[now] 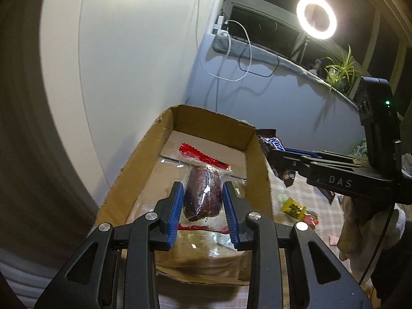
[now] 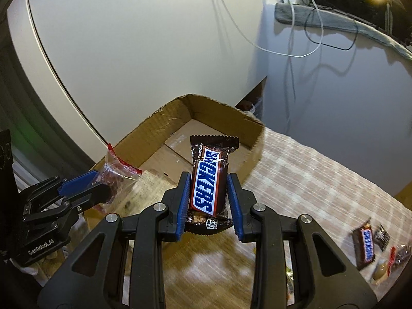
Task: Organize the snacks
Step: 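Carry both snacks into the cardboard box and open both tools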
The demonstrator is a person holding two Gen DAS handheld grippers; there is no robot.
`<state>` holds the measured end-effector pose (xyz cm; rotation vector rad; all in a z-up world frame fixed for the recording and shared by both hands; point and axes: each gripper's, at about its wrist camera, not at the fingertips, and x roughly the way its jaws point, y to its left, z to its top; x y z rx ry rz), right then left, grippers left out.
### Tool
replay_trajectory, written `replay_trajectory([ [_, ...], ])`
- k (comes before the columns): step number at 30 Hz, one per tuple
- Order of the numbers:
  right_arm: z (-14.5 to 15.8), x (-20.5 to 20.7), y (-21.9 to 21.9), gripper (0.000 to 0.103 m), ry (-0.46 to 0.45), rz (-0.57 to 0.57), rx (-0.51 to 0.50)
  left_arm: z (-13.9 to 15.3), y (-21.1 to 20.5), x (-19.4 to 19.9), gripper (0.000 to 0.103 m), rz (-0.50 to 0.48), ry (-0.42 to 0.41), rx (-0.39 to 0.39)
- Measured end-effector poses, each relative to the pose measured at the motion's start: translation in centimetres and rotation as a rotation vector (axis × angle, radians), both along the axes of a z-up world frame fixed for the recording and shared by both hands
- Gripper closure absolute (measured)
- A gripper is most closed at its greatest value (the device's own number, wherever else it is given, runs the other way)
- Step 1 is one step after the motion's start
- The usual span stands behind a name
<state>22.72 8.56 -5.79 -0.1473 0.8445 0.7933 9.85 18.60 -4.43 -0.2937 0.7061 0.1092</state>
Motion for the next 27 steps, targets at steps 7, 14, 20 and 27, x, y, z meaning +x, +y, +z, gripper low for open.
replay_trajectory([
  [7,-0.8,0.5,2.2,0.073,0.009,0.021,-0.021,-0.6,0.8,0.1,0.073,0.014,0.013,-0.013],
  [14,-1.3,0.7,2.9,0.073,0.023,0.025,-0.03,-0.7,0.8,0.1,0.072,0.012,0.024,-0.011],
  [20,-1.4,0.7,2.8,0.073,0.021,0.023,-0.029,-0.4,0.6,0.4,0.071,0.016,0.022,-0.006],
  [27,-0.7,0.2,2.5,0.053,-0.006,0.021,-0.021,-0.4,0.7,0.1,0.069,0.025,0.019,-0.007],
])
